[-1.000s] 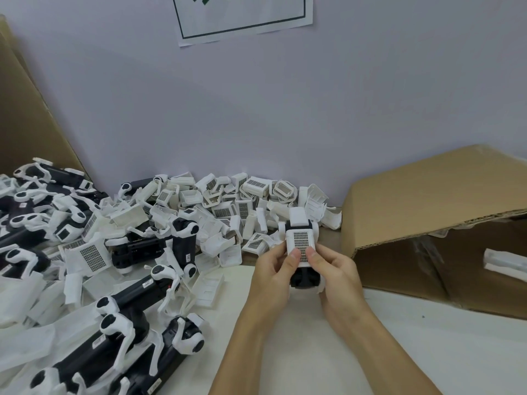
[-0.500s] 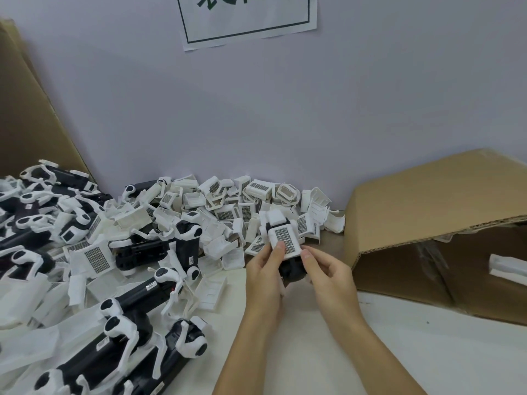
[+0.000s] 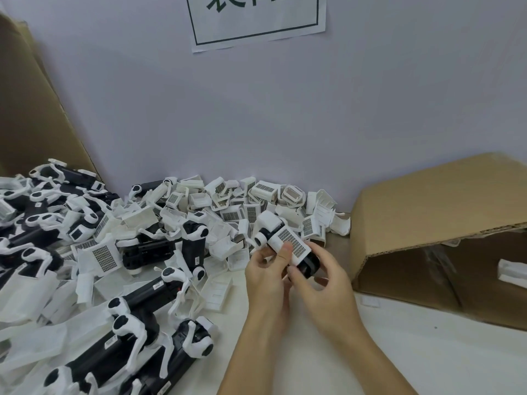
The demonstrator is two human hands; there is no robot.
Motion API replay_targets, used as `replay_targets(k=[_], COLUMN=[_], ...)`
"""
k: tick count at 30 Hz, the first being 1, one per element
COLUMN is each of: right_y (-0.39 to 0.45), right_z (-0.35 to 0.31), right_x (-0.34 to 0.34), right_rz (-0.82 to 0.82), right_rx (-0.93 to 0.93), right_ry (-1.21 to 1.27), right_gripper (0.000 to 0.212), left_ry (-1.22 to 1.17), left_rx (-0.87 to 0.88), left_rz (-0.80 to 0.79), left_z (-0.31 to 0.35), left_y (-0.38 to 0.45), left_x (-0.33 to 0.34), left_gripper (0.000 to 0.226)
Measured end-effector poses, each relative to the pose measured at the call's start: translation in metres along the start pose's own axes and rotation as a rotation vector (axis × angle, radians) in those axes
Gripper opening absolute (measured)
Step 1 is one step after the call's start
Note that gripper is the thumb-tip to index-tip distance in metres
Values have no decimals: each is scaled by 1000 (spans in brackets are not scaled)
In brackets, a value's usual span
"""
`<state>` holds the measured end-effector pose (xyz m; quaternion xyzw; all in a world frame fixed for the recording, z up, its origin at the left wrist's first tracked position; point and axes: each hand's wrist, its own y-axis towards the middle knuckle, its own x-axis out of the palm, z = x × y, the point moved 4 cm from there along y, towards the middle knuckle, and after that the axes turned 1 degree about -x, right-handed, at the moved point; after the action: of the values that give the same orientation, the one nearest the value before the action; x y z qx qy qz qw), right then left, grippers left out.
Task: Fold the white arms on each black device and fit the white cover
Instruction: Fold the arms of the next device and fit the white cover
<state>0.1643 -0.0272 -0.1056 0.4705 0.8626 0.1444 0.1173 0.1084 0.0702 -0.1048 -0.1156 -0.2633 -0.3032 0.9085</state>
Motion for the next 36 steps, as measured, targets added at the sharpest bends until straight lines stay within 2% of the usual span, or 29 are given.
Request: replay_targets(k=[3, 5, 7, 10, 12, 14, 16, 18, 21, 26, 30, 36], right_y=[-1, 1, 4, 9, 12, 12, 11, 10, 9, 9, 8, 3], right_z=[1, 2, 3, 5, 6, 6, 6, 5, 2, -2, -3, -12], right_x=[1, -2, -6, -15, -18, -19, -19, -19, -22, -23, -23, -20], right_rz=[4, 41, 93, 175, 167, 121, 50, -2, 9, -7, -11, 13], right_rx=[-37, -27, -5, 47, 73, 99, 132, 161, 185, 140, 88, -178], right_ry=[-69, -80, -39, 37, 77, 111, 112, 108, 143, 181, 257, 73], right_gripper=[58, 53, 42, 23, 13, 10, 17, 19, 20, 15, 12, 40], left_ry=[-5, 23, 41, 115, 138, 160, 152, 105, 131, 133, 58, 101], left_rx=[-78, -103, -110, -30, 73, 147, 152, 102, 86, 121, 130, 97], left_rz=[66, 68, 39, 154, 307, 373, 290, 131, 16, 9, -5, 92], left_z=[-2, -2, 0, 4, 10, 16, 21, 21, 22, 24, 27, 18], left_y=[-1, 0, 0, 3, 5, 6, 7, 6, 4, 2, 0, 4], left_x=[0, -1, -3, -11, -21, -30, -30, -22, -15, -15, -12, -19], left_gripper=[49, 47, 35, 39, 35, 28, 21, 23, 20, 16, 26, 18])
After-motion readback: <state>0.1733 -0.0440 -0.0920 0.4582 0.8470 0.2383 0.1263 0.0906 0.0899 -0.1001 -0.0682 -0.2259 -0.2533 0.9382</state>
